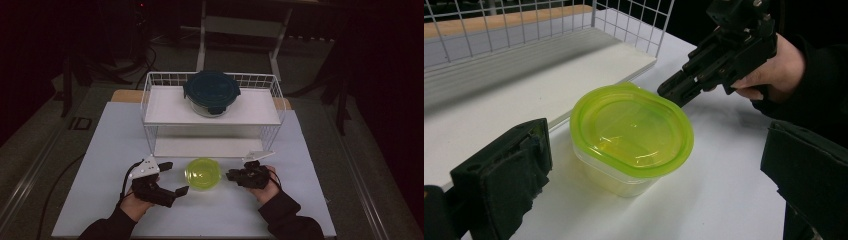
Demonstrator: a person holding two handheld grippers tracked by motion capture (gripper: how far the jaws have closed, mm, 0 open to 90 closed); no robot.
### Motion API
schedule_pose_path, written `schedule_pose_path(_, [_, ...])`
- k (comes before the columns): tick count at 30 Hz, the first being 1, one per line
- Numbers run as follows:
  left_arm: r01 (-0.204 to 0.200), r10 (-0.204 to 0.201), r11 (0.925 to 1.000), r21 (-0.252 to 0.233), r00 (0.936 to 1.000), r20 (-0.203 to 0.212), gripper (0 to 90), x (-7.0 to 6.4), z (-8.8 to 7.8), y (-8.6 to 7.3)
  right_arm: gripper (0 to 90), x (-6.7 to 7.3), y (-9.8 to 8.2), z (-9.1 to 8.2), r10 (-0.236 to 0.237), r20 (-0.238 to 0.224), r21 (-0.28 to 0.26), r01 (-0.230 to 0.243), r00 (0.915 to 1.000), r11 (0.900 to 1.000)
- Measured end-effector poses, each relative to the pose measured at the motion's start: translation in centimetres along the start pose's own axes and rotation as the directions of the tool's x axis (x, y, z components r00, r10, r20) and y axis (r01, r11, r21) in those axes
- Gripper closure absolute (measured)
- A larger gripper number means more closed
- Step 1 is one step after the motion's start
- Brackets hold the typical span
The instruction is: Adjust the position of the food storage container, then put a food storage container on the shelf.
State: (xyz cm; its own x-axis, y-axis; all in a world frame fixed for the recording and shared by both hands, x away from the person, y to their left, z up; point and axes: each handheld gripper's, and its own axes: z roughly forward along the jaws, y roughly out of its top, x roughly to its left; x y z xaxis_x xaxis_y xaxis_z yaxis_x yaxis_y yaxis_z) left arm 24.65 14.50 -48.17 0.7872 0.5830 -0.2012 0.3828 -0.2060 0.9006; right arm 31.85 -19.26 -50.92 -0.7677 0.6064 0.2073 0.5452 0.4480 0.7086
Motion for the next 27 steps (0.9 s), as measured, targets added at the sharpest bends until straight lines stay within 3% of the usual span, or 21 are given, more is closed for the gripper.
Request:
schedule_pose_path(5, [0.012, -0.012, 0.9999, -0.006, 0.9999, 0.006, 0.0, 0.1, -0.1, 0.1, 47.2, -0.1, 0.2, -1.1, 0.021, 0.004, -0.056, -0.02, 0.9998, 0.998])
schedule_pose_path(11, [0.031, -0.031, 0.9995, -0.003, 0.9994, 0.012, 0.0, 0.3, -0.1, 0.6, 23.9, 0.5, 0.9, -2.4, 0.043, -0.042, -0.112, -0.048, 0.9982, 0.993])
schedule_pose_path(13, [0.051, -0.051, 0.9987, -0.006, 0.9985, 0.023, 0.0, 0.4, -0.1, 0.9, 20.6, 0.6, 1.1, -2.8, 0.058, -0.07, -0.131, -0.067, 0.9959, 0.989])
schedule_pose_path(18, [0.085, -0.085, 0.9964, 0.009, 0.9964, 0.009, 0.0, 0.8, -0.1, 1.8, 17.5, 1.1, 1.6, -3.3, 0.064, -0.084, -0.146, -0.075, 0.9944, 0.986])
schedule_pose_path(20, [0.101, -0.101, 0.9945, 0.027, 0.9949, 0.006, 0.0, 1.0, 0.1, 2.0, 18.7, 1.3, 1.8, -3.3, 0.062, -0.071, -0.144, -0.071, 0.9956, 0.987])
schedule_pose_path(22, [0.145, -0.145, 0.9887, 0.039, 0.9894, 0.007, 0.0, 1.3, 0.3, 2.2, 18.9, 1.4, 2.0, -3.1, 0.068, -0.062, -0.14, -0.076, 0.9958, 0.987])
schedule_pose_path(23, [0.186, -0.187, 0.9817, 0.042, 0.9823, 0.013, 0.0, 1.5, 0.5, 2.3, 18.8, 1.4, 2.1, -2.9, 0.081, -0.072, -0.139, -0.091, 0.9941, 0.986])
schedule_pose_path(25, [0.28, -0.283, 0.9577, 0.065, 0.9579, 0.046, 0.0, 2.1, 0.9, 2.3, 17.9, 1.5, 2.4, -2.5, 0.106, -0.089, -0.131, -0.117, 0.9903, 0.984])
schedule_pose_path(26, [0.3, -0.304, 0.9509, 0.075, 0.9512, 0.051, 0.0, 2.3, 1.2, 2.2, 12.5, 1.5, 2.5, -2.2, 0.124, -0.128, -0.122, -0.14, 0.984, 0.983])
schedule_pose_path(27, [0.326, -0.331, 0.9411, 0.091, 0.9419, 0.055, 0.0, 2.5, 1.6, 2.2, 13.1, 1.6, 2.6, -1.8, 0.139, -0.155, -0.109, -0.157, 0.9781, 0.982])
